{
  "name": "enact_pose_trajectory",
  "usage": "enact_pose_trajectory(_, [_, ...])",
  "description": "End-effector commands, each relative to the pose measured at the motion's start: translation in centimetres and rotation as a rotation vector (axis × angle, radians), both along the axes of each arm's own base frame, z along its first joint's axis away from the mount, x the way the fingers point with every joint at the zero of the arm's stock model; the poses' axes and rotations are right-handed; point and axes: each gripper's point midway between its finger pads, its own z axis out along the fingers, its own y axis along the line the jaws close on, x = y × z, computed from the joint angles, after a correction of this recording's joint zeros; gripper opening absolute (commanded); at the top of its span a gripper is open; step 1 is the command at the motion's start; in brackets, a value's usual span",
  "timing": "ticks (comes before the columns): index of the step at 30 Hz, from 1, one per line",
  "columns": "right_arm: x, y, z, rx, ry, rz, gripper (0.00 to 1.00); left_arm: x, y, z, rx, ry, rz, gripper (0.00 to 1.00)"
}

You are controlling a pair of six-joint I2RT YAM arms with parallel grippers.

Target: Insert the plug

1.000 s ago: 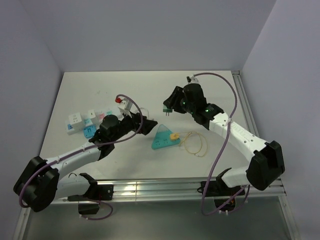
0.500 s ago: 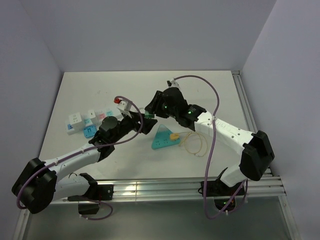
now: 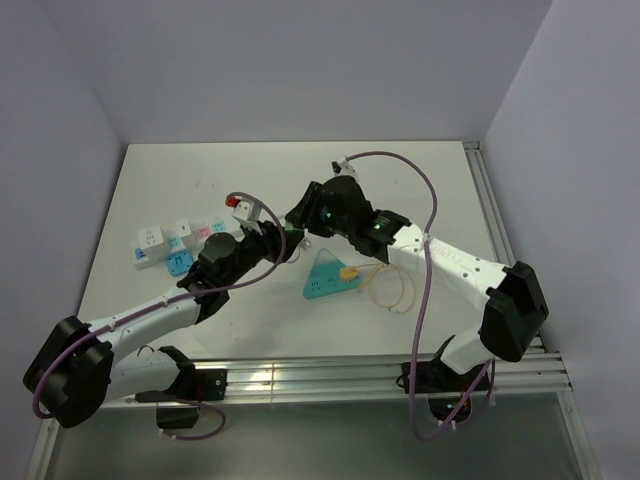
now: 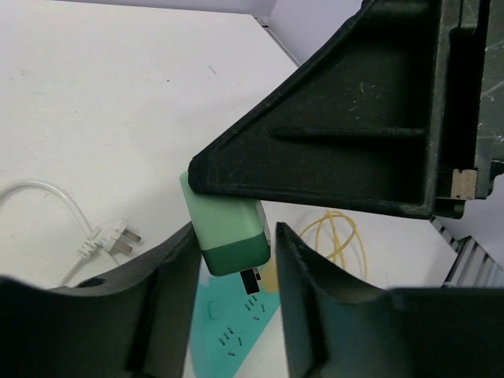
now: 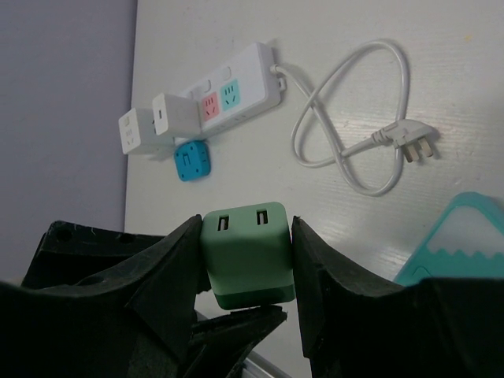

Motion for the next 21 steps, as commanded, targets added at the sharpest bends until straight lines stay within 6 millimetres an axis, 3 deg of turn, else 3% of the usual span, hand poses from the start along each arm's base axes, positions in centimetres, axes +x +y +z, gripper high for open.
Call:
enact_pose_trajectory(1, [-0.3, 0.7, 2.9, 0.081, -0.053, 0.005, 0.33, 0.0, -0.4, 2.1, -0.027, -0.061, -0.013, 0.45])
enact_pose_trajectory(5, [-1.1, -0.1, 2.8, 0.057, -0.057, 0.025, 0.33, 0.0, -0.7, 1.9, -0.021, -0.069, -0.032, 0.24])
enact_pose_trajectory(6, [-1.3, -0.4, 2.4, 0.042, -0.054, 0.026, 0.33, -0.1, -0.9, 1.9, -0.017, -0.069, -0.043, 0.14])
enact_pose_trajectory(9, [-2.3, -1.3, 2.0, 0.021, -0.051, 0.039, 0.35, -0.3, -2.0, 1.6, 0.001, -0.069, -0.103, 0.00])
enact_pose_trajectory(13, [-3.4, -2.4, 2.2, -0.008, -0.051, 0.067, 0.39, -0.7, -3.1, 1.3, 0.018, -0.097, -0.175, 0.00])
enact_pose_trajectory(21, [-5.7, -4.4, 1.8, -0.068, -0.021, 0.148, 0.41, -1.8, -3.1, 0.7, 0.094, -0.259, -0.247, 0.02])
